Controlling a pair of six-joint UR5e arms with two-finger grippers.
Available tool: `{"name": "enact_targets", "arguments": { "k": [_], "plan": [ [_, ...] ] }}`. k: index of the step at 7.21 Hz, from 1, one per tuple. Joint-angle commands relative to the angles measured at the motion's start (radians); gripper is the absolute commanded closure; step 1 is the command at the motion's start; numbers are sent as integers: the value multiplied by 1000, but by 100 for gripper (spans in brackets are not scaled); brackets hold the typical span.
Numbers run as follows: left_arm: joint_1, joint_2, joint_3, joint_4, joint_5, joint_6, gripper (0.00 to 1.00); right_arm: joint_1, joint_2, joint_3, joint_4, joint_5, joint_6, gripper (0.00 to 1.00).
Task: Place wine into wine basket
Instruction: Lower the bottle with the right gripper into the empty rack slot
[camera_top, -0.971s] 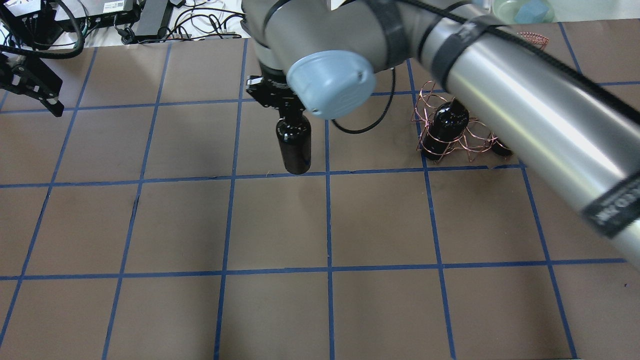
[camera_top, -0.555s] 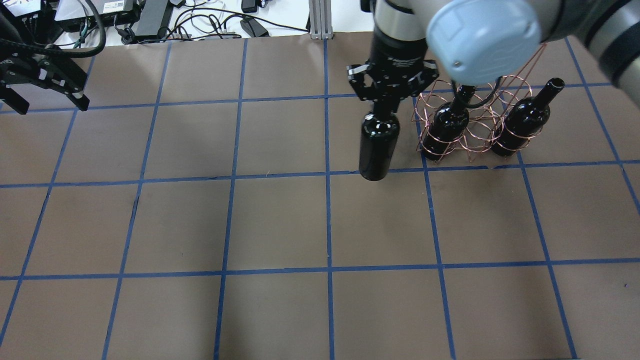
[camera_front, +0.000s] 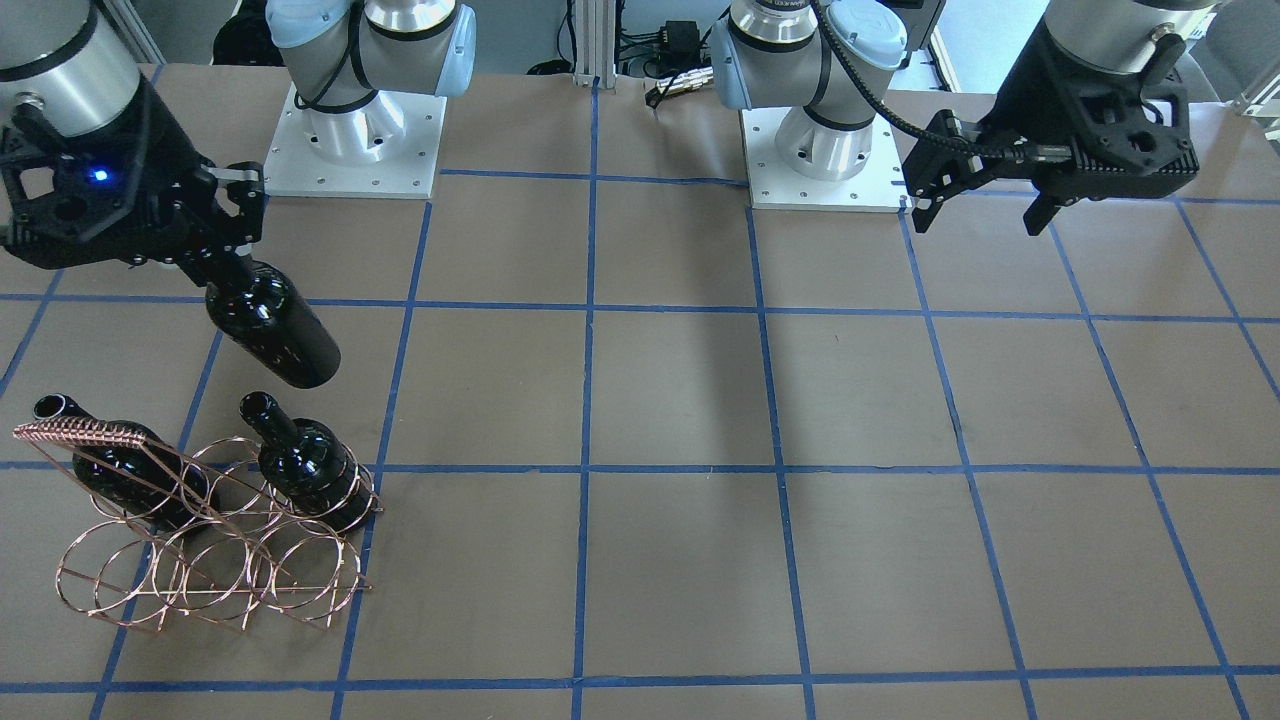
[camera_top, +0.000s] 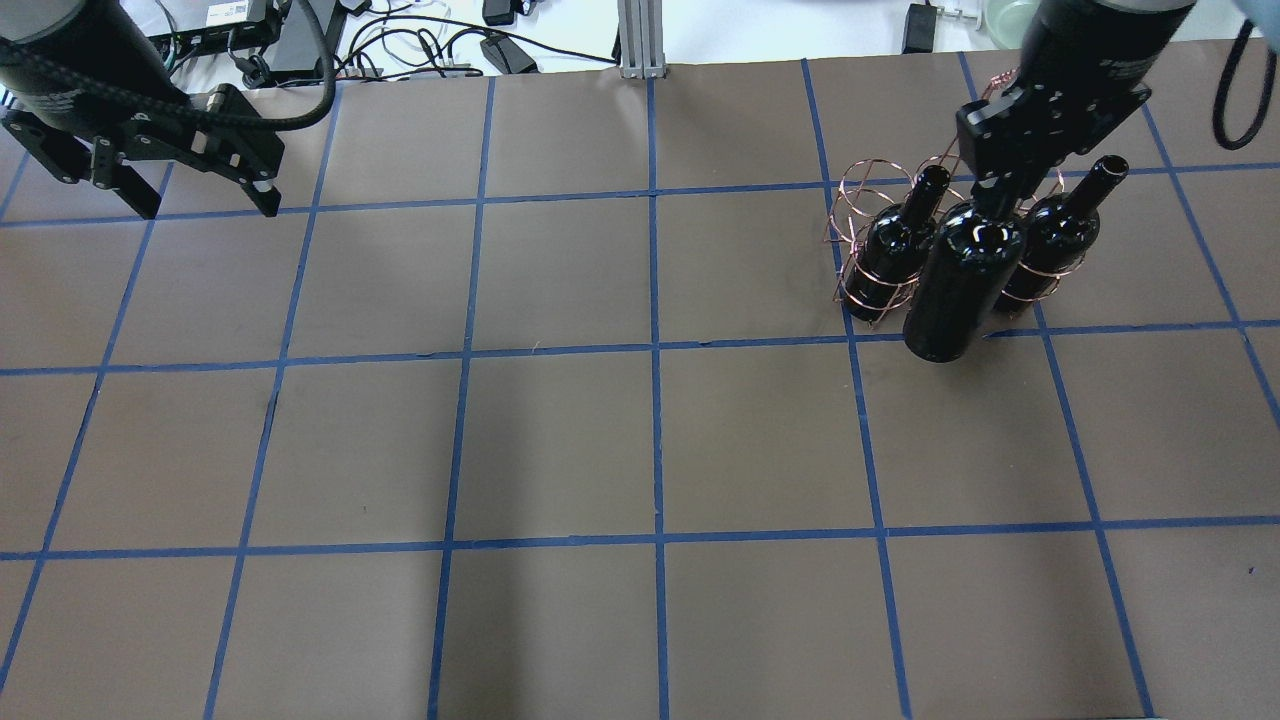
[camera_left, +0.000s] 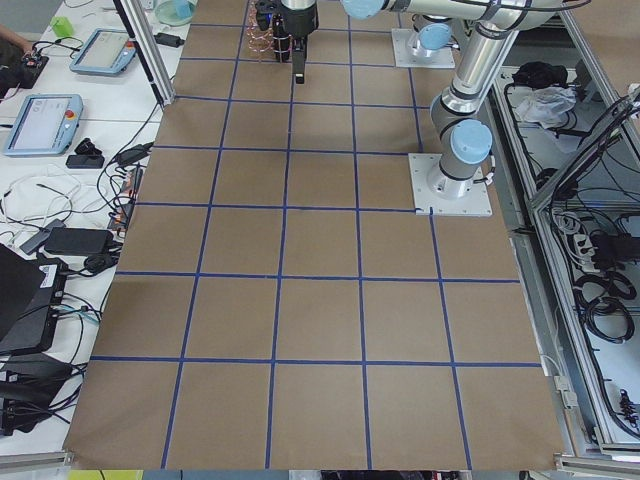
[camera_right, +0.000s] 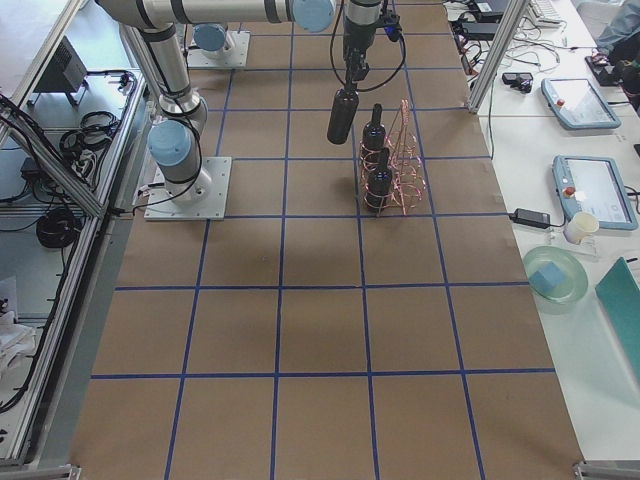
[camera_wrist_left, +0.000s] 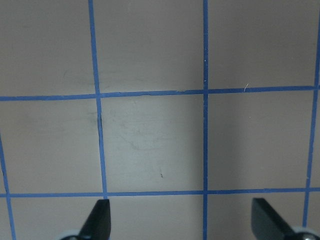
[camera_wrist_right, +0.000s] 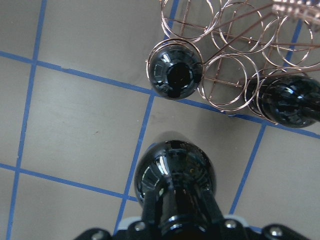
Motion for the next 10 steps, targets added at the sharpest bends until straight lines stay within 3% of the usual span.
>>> {"name": "enact_targets", "arguments": {
  "k": [1,3,10],
  "plan": [
    [-83,-5,-7,25,5,-71,0,-54,41,-77,-1,-4,-66,79],
    [-92,-6,-19,51,-3,-126,0,-55,104,-129,-26,-4,-83,79],
    [-97,30,-42,62,-32,-124,0,-72,176,-116,-170,25,-166,80]
  ]
}}
